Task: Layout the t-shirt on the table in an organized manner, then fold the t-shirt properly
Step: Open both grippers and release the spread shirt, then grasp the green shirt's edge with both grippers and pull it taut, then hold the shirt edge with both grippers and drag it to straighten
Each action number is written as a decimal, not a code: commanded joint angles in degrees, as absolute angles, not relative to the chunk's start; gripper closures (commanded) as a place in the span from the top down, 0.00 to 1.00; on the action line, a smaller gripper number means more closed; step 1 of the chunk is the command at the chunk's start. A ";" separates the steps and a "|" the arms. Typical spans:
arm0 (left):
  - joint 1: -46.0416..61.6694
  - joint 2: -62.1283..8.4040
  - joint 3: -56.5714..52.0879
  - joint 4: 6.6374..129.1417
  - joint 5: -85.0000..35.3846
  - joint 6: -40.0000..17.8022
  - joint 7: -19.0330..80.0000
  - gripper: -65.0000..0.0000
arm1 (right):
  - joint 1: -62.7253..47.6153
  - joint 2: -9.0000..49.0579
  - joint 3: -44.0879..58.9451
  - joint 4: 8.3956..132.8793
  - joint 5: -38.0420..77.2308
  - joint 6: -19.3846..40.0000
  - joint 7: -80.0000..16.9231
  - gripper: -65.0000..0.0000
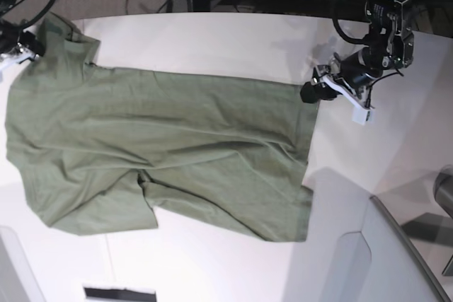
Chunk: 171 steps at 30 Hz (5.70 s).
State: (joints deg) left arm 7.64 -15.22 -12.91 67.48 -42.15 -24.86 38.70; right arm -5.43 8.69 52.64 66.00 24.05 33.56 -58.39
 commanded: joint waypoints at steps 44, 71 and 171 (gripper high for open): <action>16.66 -18.07 -18.24 90.42 -41.19 -24.22 53.32 0.00 | -9.19 9.10 48.22 90.51 22.90 33.27 -70.73 0.00; 30.46 -17.80 -18.42 98.42 -41.19 -24.13 52.88 0.00 | -10.59 9.54 47.78 90.51 22.81 28.70 -70.29 0.00; -2.51 -17.19 -11.65 80.48 -41.10 -12.26 57.71 0.00 | 17.27 21.76 22.29 55.96 22.90 22.29 -54.46 0.00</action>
State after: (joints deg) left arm -1.61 -16.40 -11.42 79.64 -40.38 -11.99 58.48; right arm 15.97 20.64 22.15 55.09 22.50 22.28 -55.20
